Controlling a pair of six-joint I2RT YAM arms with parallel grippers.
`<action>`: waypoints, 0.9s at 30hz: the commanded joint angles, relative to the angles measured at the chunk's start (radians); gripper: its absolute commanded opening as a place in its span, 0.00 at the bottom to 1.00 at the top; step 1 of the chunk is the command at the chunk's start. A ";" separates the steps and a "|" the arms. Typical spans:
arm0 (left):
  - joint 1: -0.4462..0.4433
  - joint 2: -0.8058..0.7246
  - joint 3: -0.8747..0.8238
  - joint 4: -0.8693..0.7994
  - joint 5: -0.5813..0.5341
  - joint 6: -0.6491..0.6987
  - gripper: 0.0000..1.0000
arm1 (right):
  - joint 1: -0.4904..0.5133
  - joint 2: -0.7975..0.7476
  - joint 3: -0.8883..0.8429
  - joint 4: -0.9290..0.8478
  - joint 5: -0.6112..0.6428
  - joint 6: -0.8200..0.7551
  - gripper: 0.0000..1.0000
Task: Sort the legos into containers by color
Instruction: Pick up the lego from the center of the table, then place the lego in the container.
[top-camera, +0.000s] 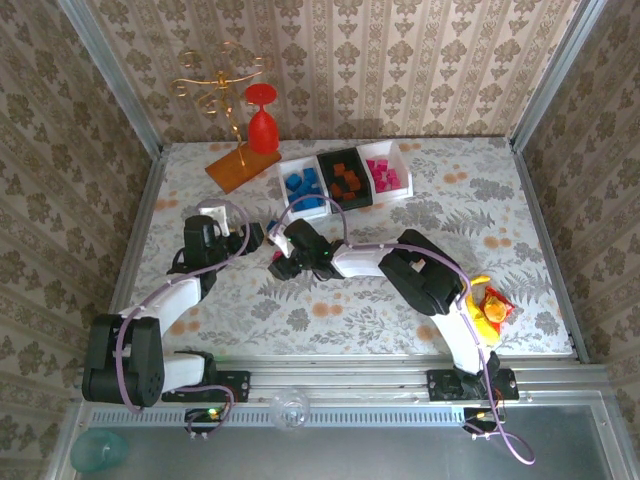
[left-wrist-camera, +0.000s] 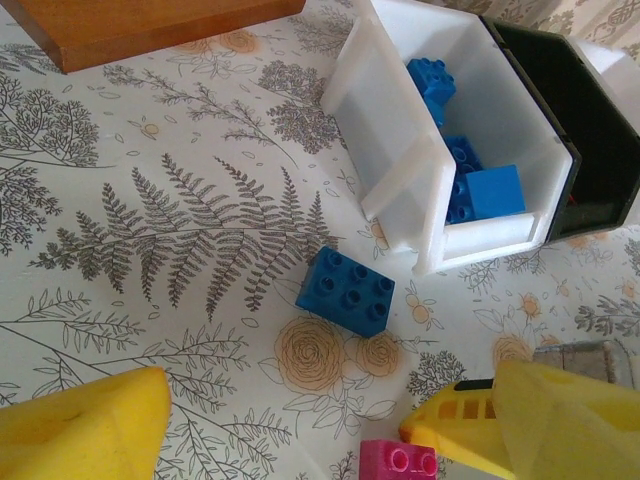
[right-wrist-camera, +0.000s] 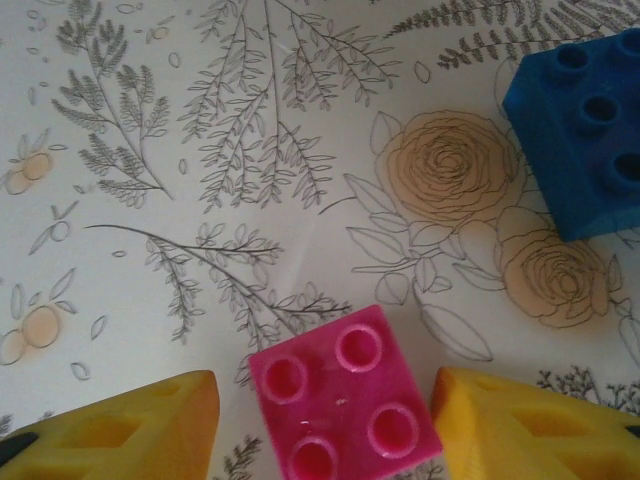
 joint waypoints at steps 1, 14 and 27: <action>0.005 -0.006 -0.013 0.030 0.007 -0.020 0.85 | -0.009 0.053 0.039 -0.044 0.011 -0.021 0.54; -0.015 0.058 0.001 0.116 0.131 -0.026 0.84 | -0.076 -0.189 -0.139 0.045 -0.080 0.070 0.28; -0.282 0.116 0.065 0.176 0.155 0.150 0.82 | -0.409 -0.528 -0.341 -0.033 0.090 0.245 0.29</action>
